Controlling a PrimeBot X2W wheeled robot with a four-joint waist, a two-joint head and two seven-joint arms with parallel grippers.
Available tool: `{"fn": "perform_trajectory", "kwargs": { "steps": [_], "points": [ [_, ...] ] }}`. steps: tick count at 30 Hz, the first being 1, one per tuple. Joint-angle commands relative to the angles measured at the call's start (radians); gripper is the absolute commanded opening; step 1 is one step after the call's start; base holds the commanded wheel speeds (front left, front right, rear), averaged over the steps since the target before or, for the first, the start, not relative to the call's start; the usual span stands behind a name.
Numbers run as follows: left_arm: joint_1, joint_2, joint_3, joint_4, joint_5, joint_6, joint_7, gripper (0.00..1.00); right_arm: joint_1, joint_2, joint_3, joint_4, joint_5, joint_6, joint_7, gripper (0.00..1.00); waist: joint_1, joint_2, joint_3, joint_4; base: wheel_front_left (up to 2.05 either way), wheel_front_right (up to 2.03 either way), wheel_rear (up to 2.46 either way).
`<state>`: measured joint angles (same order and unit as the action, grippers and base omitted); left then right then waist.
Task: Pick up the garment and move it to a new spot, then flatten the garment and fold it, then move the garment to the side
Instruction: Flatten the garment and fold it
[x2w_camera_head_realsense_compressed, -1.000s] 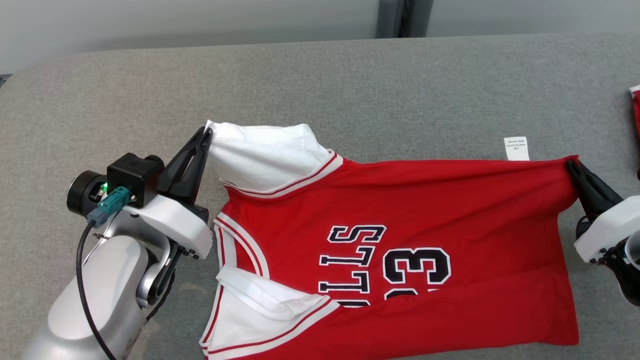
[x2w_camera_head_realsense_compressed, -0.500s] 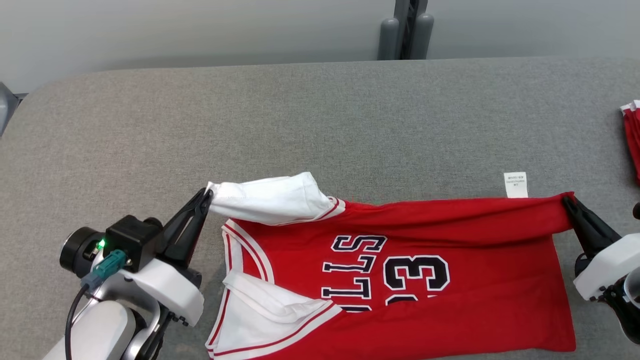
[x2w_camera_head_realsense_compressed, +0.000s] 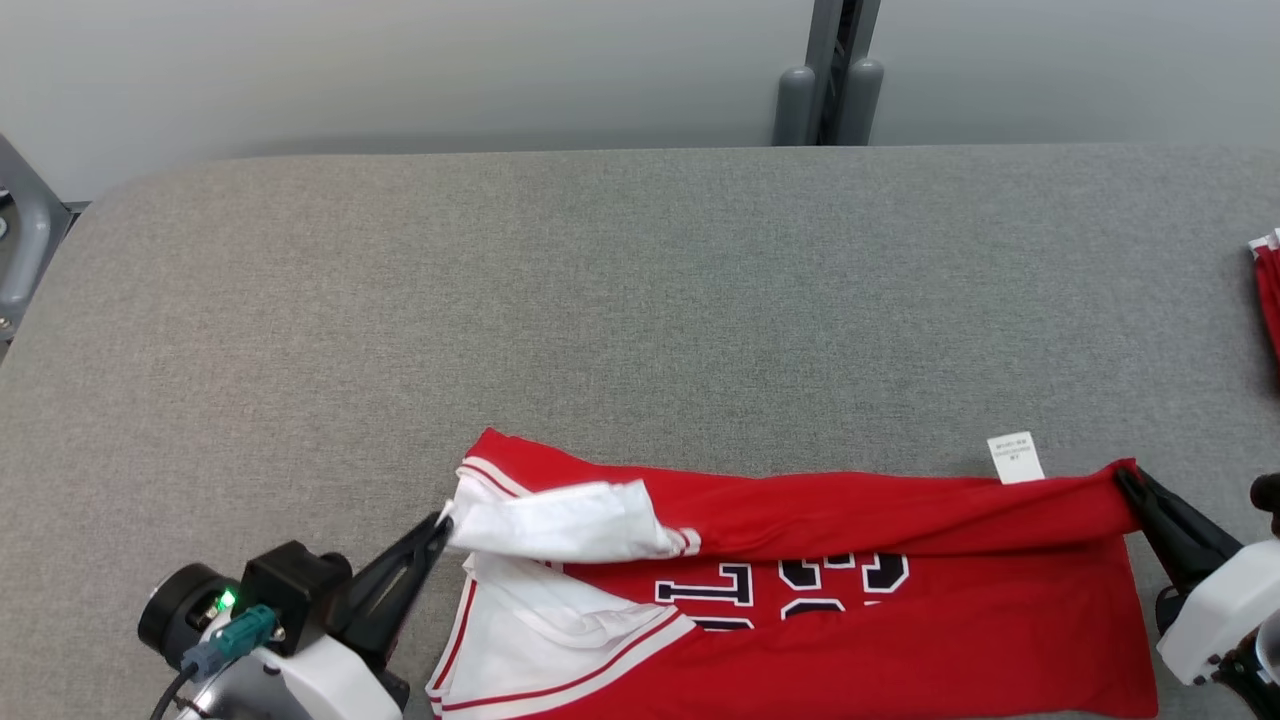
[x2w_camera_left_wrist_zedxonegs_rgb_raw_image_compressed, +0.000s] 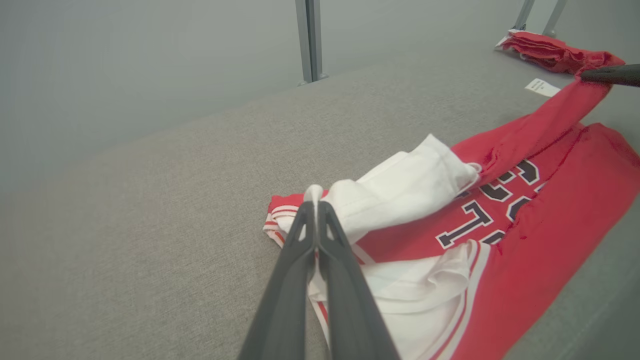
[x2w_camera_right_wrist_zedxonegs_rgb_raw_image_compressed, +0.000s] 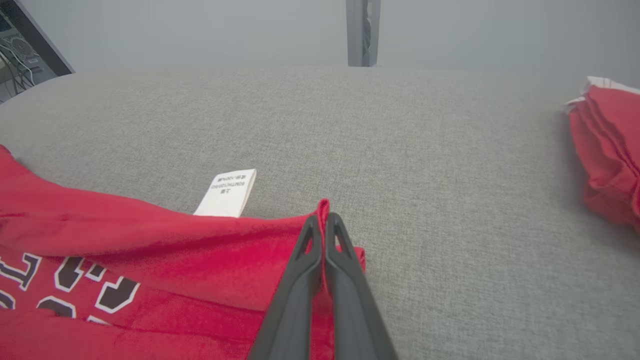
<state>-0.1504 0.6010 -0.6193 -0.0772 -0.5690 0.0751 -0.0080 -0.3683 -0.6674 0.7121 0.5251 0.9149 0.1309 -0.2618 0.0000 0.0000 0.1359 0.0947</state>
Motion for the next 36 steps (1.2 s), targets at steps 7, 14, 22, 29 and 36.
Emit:
{"fn": "perform_trajectory", "kwargs": {
  "steps": [7,14,22,29,36],
  "points": [
    [0.073,0.063,-0.046,-0.047,-0.047,-0.056,0.074,0.00,0.051,-0.041,0.031,-0.034,-0.005,-0.001,0.005,0.00,0.0000,0.0000,-0.018,-0.001,0.00,0.00,0.00],
    [0.100,0.091,-0.069,-0.072,-0.070,-0.064,0.131,0.00,0.096,-0.082,0.089,-0.101,0.043,-0.001,0.077,0.10,0.0000,0.0000,-0.029,-0.005,0.00,0.00,0.00],
    [0.125,0.115,-0.109,-0.087,-0.115,-0.075,0.241,1.00,0.125,-0.169,0.119,-0.202,0.154,-0.001,0.220,1.00,0.0000,0.0000,-0.039,-0.022,0.00,0.00,0.00],
    [0.107,0.132,-0.097,-0.102,-0.107,-0.048,0.264,1.00,0.110,-0.184,0.053,-0.167,0.159,-0.001,0.219,1.00,0.0000,0.0000,-0.041,-0.027,0.00,0.00,0.00],
    [0.063,0.052,-0.015,-0.085,-0.086,0.040,0.124,1.00,0.094,-0.103,-0.114,-0.099,0.112,-0.001,0.047,1.00,0.0000,0.0000,-0.047,-0.028,0.00,0.00,0.00]
  ]
}}
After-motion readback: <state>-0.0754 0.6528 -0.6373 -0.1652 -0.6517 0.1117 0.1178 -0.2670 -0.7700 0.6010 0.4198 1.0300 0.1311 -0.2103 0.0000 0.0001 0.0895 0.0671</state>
